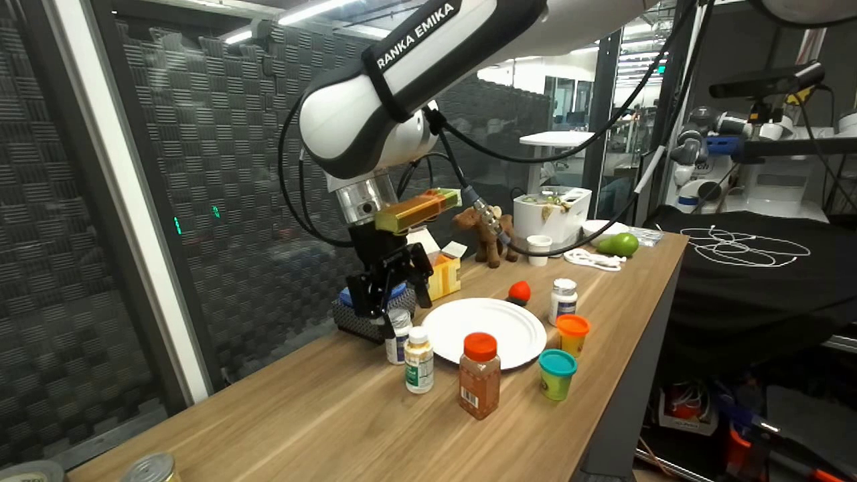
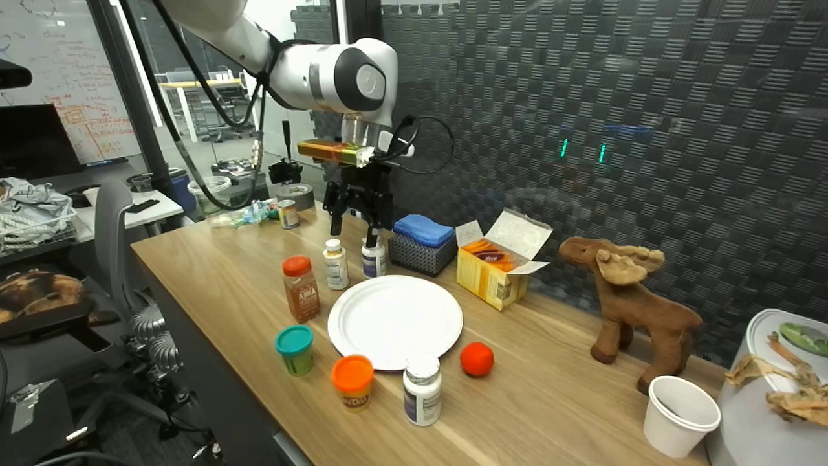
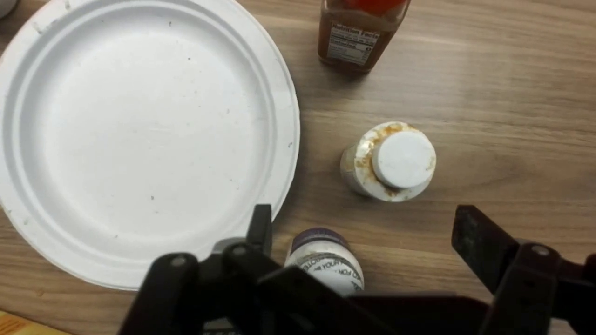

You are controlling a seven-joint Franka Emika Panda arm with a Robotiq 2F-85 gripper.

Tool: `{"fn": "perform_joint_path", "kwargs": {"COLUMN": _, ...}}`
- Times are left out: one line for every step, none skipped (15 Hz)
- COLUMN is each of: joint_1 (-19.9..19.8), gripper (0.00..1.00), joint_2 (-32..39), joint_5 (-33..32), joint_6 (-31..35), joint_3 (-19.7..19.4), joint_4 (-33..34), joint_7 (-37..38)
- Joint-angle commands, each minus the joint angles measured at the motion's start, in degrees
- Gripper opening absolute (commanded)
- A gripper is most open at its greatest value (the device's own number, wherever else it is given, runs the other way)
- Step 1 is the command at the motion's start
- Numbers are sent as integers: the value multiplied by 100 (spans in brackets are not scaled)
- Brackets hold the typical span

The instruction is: Put the objects surrounding the plate on to the plate.

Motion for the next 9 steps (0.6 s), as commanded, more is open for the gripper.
{"fn": "perform_joint_path", "kwargs": {"joint_1": 101, "gripper": 100, "joint_2": 335, "joint_5": 29, "joint_6": -322, "joint_3": -97, "joint_4": 614, "joint_7": -104}}
{"fn": "perform_joint_path", "kwargs": {"joint_1": 122, "gripper": 100, "joint_2": 396, "joint_5": -4, "joint_6": -339, "joint_3": -115, "joint_4": 696, "joint_7": -93}}
{"fn": "perform_joint_path", "kwargs": {"joint_1": 137, "gripper": 100, "joint_2": 455, "joint_5": -18, "joint_6": -348, "joint_3": -130, "joint_4": 785, "joint_7": -75}}
{"fn": "perform_joint_path", "kwargs": {"joint_1": 149, "gripper": 100, "joint_2": 501, "joint_5": -15, "joint_6": -354, "joint_3": -141, "joint_4": 870, "joint_7": -51}}
{"fn": "perform_joint_path", "kwargs": {"joint_1": 155, "gripper": 100, "joint_2": 562, "joint_5": -17, "joint_6": -376, "joint_3": -157, "joint_4": 963, "joint_7": -45}}
{"fn": "perform_joint_path", "kwargs": {"joint_1": 160, "gripper": 100, "joint_2": 612, "joint_5": -12, "joint_6": -399, "joint_3": -168, "joint_4": 1046, "joint_7": -48}}
{"fn": "perform_joint_path", "kwargs": {"joint_1": 169, "gripper": 100, "joint_2": 660, "joint_5": -18, "joint_6": -424, "joint_3": -189, "joint_4": 1119, "joint_7": -41}}
{"fn": "perform_joint_path", "kwargs": {"joint_1": 190, "gripper": 100, "joint_2": 714, "joint_5": -54, "joint_6": -435, "joint_3": -228, "joint_4": 1194, "joint_7": -17}}
{"fn": "perform_joint_path", "kwargs": {"joint_1": 204, "gripper": 98, "joint_2": 780, "joint_5": -85, "joint_6": -463, "joint_3": -267, "joint_4": 1286, "joint_7": 1}}
